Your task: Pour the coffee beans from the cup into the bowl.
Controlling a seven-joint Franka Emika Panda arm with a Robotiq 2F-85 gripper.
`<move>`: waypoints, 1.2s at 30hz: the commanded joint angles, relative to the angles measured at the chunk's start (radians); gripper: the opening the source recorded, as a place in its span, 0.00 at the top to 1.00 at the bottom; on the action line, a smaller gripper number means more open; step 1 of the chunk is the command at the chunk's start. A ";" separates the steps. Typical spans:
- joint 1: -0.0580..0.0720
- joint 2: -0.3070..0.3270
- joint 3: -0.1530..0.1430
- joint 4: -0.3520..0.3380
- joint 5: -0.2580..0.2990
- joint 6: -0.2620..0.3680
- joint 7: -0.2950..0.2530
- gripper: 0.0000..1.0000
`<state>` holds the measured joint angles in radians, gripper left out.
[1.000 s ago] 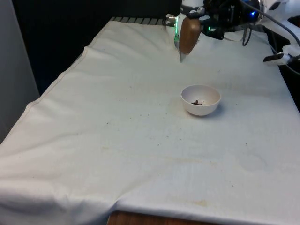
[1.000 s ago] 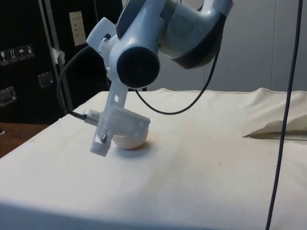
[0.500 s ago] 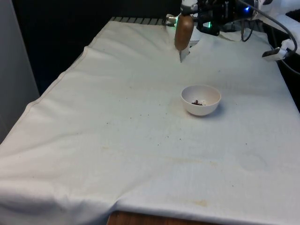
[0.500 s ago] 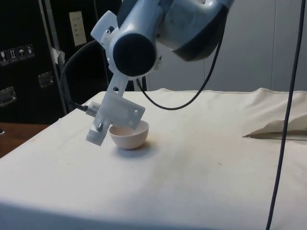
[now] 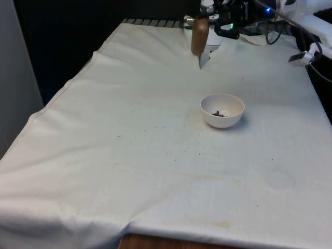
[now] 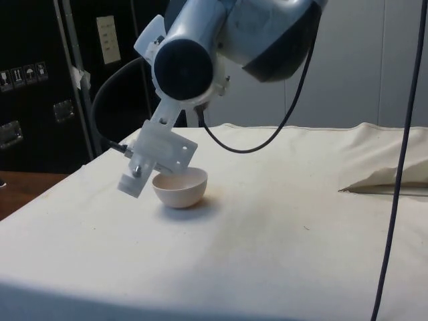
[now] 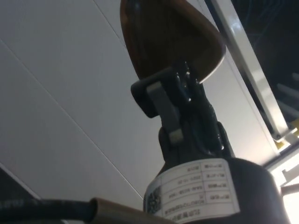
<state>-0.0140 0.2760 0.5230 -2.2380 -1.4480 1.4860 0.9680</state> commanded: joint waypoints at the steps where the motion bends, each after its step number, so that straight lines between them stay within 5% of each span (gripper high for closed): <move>1: -0.006 -0.007 0.003 -0.002 0.016 0.019 -0.003 0.96; 9: 0.001 -0.003 0.001 0.003 0.056 0.011 0.013 0.96; 18: -0.006 -0.014 0.003 0.004 0.137 0.051 0.029 0.96; 19: 0.001 -0.008 0.001 0.007 0.127 0.030 0.032 0.96; 36: -0.008 -0.011 -0.014 0.012 0.208 0.122 0.066 0.96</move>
<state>-0.0150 0.2680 0.5080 -2.2260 -1.2510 1.5870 1.0360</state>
